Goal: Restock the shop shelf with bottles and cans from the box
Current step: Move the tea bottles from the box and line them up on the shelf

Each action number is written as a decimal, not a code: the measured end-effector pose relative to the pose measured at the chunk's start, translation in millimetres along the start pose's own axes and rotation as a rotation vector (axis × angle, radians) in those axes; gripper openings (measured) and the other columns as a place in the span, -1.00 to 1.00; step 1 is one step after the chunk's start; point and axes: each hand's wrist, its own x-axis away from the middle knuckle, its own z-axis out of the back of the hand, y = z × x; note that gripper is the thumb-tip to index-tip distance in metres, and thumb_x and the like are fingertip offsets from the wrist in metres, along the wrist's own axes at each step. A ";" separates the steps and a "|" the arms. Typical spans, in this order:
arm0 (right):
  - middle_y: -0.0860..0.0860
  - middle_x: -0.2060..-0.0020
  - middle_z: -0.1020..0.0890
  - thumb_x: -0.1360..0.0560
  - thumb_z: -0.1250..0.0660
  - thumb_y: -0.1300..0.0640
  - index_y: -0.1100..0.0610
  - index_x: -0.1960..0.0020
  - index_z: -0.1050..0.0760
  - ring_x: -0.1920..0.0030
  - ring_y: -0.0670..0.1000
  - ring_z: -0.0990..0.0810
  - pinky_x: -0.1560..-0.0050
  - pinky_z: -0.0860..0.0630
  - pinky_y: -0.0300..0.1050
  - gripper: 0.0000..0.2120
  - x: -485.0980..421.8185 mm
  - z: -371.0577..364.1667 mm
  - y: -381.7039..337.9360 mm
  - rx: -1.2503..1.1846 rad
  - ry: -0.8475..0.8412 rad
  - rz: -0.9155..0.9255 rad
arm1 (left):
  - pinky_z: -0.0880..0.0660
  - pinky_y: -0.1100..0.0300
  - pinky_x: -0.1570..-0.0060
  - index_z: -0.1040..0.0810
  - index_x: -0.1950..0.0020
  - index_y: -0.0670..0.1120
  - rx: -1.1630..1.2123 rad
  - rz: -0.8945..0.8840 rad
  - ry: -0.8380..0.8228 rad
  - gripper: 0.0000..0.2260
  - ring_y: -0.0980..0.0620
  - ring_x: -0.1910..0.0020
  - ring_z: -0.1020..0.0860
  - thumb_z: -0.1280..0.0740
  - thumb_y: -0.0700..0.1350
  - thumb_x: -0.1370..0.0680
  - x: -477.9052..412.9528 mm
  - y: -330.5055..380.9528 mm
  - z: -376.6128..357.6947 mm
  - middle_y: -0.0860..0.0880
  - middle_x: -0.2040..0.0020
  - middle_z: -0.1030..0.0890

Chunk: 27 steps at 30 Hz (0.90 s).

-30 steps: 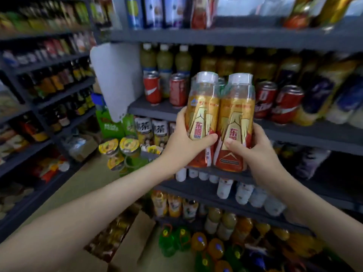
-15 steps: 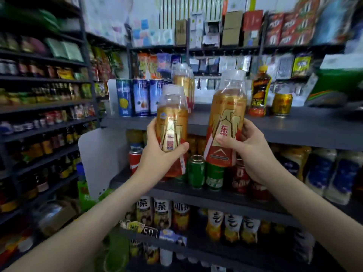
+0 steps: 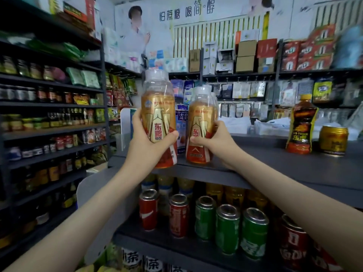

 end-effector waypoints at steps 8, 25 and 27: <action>0.03 -0.15 -0.49 -0.13 -0.52 -0.26 0.04 -0.15 -0.21 -0.14 0.02 -0.53 -0.13 -0.56 0.06 -0.21 -16.3 -2.6 6.6 0.334 -0.020 0.094 | -0.48 0.36 -0.06 0.00 -0.52 0.10 0.068 -0.012 -0.045 -0.15 0.38 -0.03 -0.54 -0.49 -0.03 -0.42 -15.8 -4.1 -23.7 0.24 -0.14 -0.51; 0.07 0.01 -0.59 -0.48 -0.36 -0.11 -0.01 -0.19 -0.42 0.01 -0.06 -0.61 -0.09 -0.56 0.00 -0.66 34.3 46.8 -40.9 -0.087 -0.116 0.209 | -0.47 0.42 0.03 -0.04 -0.28 0.38 -0.008 -0.100 -0.073 -0.27 0.39 -0.01 -0.54 -0.50 0.01 -0.40 3.2 33.5 -77.1 0.29 -0.07 -0.54; -0.06 0.01 -0.61 -0.36 -0.48 -0.12 -0.04 -0.17 -0.40 0.05 -0.19 -0.62 0.00 -0.57 -0.19 -0.54 42.1 49.7 -44.4 -0.106 -0.179 0.227 | -0.52 0.27 0.00 -0.02 -0.29 0.41 -0.064 -0.131 -0.085 -0.25 0.25 -0.06 -0.57 -0.50 0.05 -0.38 3.2 39.2 -89.1 0.21 -0.13 -0.55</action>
